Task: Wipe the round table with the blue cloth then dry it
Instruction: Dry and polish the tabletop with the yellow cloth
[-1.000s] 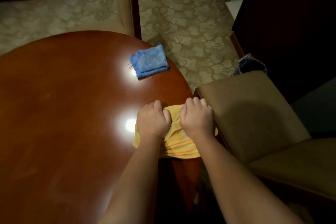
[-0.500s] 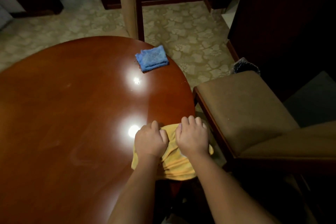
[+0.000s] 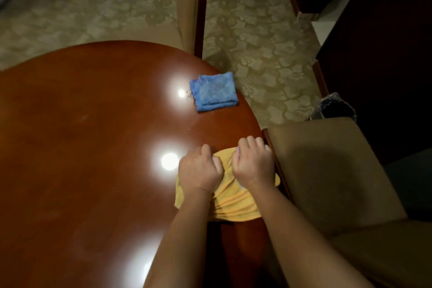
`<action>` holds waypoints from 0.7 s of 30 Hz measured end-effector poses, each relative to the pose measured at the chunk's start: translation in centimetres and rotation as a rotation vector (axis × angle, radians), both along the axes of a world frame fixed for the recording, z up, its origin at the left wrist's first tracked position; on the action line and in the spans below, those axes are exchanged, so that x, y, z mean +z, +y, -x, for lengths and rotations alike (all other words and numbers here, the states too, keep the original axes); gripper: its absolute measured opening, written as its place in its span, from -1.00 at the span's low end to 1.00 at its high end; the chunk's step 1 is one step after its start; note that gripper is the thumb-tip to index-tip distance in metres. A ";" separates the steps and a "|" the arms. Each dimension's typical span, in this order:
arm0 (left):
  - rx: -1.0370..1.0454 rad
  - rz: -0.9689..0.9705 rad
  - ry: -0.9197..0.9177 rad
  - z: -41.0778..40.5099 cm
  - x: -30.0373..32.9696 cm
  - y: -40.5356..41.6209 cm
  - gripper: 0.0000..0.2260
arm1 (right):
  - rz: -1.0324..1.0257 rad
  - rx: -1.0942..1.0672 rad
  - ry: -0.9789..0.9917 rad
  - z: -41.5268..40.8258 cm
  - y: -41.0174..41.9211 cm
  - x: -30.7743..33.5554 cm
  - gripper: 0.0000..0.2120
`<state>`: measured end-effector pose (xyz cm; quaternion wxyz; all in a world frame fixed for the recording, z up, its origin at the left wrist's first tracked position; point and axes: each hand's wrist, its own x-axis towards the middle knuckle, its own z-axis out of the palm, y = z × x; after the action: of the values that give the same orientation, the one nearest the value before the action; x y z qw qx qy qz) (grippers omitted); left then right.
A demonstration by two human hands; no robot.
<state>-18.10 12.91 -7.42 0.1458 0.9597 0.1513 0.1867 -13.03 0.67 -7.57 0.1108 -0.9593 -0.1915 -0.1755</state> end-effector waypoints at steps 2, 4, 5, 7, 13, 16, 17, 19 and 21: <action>0.026 0.007 -0.004 -1.3 0.2 0.3 -0.82 | -0.015 0.028 -0.007 -1.6 0.4 -0.1 -0.75; 0.067 0.018 0.010 -2.2 0.2 0.5 -0.82 | -0.018 0.068 -0.013 -2.9 0.9 0.0 -0.76; 0.096 0.023 0.013 -2.5 0.1 0.5 -0.83 | -0.014 0.093 -0.012 -3.6 1.1 0.0 -0.77; 0.152 0.036 0.015 -3.1 0.0 0.5 -0.83 | -0.004 0.168 0.002 -5.0 1.6 0.1 -0.79; 0.288 0.006 0.048 -3.5 0.2 0.6 -0.84 | 0.029 0.454 -0.007 -8.2 3.4 0.1 -0.80; 0.379 -0.041 0.066 -3.5 0.5 1.4 -0.84 | 0.051 0.581 -0.011 -9.5 5.5 0.3 -0.80; 0.400 -0.050 0.074 -3.5 0.5 1.7 -0.84 | 0.054 0.618 -0.008 -9.8 6.1 0.3 -0.80; 0.462 -0.052 0.088 -3.1 0.3 2.0 -0.84 | 0.042 0.678 -0.007 -10.0 7.0 0.0 -0.80; 0.532 -0.034 0.106 -2.8 0.4 2.2 -0.84 | 0.042 0.743 0.005 -10.3 8.1 0.0 -0.79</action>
<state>-15.26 15.13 -7.06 0.0674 0.8969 0.4026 0.1704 -2.78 8.75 -7.61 0.1476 -0.8270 -0.5297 -0.1170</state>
